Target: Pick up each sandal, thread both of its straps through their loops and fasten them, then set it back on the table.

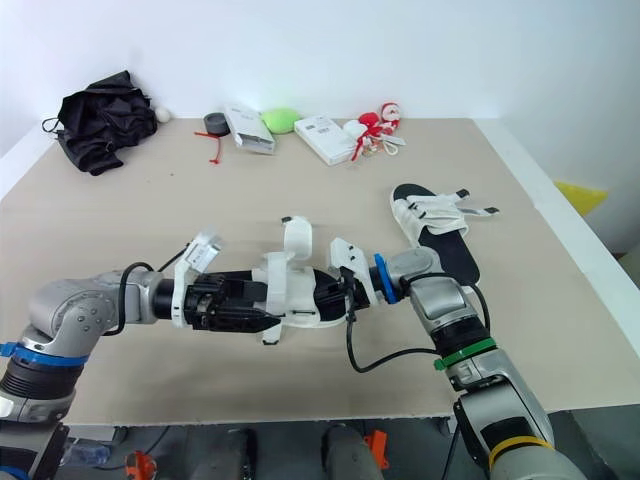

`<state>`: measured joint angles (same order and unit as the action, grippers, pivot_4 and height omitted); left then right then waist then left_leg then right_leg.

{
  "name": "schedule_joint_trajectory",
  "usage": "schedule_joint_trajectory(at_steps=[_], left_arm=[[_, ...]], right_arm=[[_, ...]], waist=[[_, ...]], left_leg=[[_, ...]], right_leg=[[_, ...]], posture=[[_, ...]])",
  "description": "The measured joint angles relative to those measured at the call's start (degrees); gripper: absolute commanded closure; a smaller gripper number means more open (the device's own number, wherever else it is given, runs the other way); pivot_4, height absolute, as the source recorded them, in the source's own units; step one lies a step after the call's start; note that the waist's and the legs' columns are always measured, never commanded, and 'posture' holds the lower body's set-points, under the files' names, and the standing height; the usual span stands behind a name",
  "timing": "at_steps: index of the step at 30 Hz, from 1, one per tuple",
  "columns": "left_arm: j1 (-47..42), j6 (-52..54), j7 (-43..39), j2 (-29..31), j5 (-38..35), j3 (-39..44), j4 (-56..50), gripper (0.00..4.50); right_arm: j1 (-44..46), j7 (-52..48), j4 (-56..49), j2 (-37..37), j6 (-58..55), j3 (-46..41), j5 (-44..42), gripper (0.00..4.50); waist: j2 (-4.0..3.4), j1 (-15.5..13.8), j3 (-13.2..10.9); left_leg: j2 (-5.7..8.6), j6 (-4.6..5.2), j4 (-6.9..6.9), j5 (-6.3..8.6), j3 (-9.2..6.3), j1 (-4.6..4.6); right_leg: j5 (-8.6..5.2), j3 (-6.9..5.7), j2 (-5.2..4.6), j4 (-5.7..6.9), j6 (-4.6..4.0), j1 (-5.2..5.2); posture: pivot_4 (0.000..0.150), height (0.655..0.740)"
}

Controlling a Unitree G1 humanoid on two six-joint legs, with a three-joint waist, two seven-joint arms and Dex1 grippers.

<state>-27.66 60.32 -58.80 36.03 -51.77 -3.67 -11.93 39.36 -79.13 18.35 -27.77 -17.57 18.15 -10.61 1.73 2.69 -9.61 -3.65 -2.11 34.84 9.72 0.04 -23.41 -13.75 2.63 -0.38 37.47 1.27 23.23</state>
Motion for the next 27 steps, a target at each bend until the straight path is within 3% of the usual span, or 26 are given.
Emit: schedule_joint_trajectory(at_steps=[5, 7, 13, 15, 20, 27], left_arm=[[0.23, -9.81, -7.44, 5.63, 1.89, 6.57, 0.82, 0.02], [6.60, -19.43, -14.24, 8.82, 7.49, 6.17, 0.71, 0.02], [17.05, -26.63, -19.36, 10.52, 12.06, 3.75, -1.65, 0.02], [20.80, -32.61, -19.00, 8.84, 18.21, -1.12, -2.20, 0.02], [20.74, -36.96, -13.79, 2.29, 22.85, -4.55, -0.85, 0.02], [18.91, -38.93, -10.42, -1.39, 25.73, -5.93, 2.53, 0.02]], right_arm=[[0.57, -0.62, 0.54, 0.00, 0.08, 0.25, 0.00, 4.50], [0.70, -0.84, 0.80, 0.09, 0.24, 0.37, 0.00, 4.50], [0.87, -0.87, 1.15, 0.04, 0.24, 0.26, 0.02, 4.50], [0.84, -0.81, 1.22, 0.04, 0.22, 0.26, 0.04, 4.50], [0.70, -0.52, 0.63, -0.02, -0.24, 0.15, 0.08, 4.50], [-0.14, -0.43, -0.86, -0.17, -1.23, -0.19, 0.07, 4.50]], waist=[[0.02, 0.04, -0.02], [0.02, 0.13, -0.01], [0.11, -0.02, 0.00], [0.12, -0.15, 0.00], [0.15, -0.15, 0.00], [0.16, -0.17, 0.00]], left_leg=[[-0.01, -0.05, -0.03, 0.02, 0.06, 0.02], [-0.01, -0.09, -0.11, 0.05, 0.18, 0.05], [-0.03, -0.09, -0.08, 0.05, 0.26, 0.07], [-0.03, -0.07, -0.07, 0.04, 0.42, 0.08], [-0.03, -0.07, -0.02, 0.04, 0.59, 0.09], [-0.03, 0.01, -0.04, 0.10, 0.60, 0.07]], right_leg=[[-0.05, 0.07, 0.00, -0.01, -0.02, 0.03], [-0.12, 0.18, 0.00, -0.01, -0.06, 0.06], [-0.24, 0.27, -0.04, 0.00, -0.29, 0.07], [-0.22, 0.43, -0.04, 0.00, -0.29, 0.11], [-0.18, 0.59, -0.04, 0.00, -0.23, 0.13], [-0.19, 0.60, -0.01, 0.00, -0.10, 0.14]], posture=[[0.150, 0.7400], [0.150, 0.7400], [0.150, 0.7400], [0.150, 0.7400], [0.150, 0.7400], [0.150, 0.7400]])
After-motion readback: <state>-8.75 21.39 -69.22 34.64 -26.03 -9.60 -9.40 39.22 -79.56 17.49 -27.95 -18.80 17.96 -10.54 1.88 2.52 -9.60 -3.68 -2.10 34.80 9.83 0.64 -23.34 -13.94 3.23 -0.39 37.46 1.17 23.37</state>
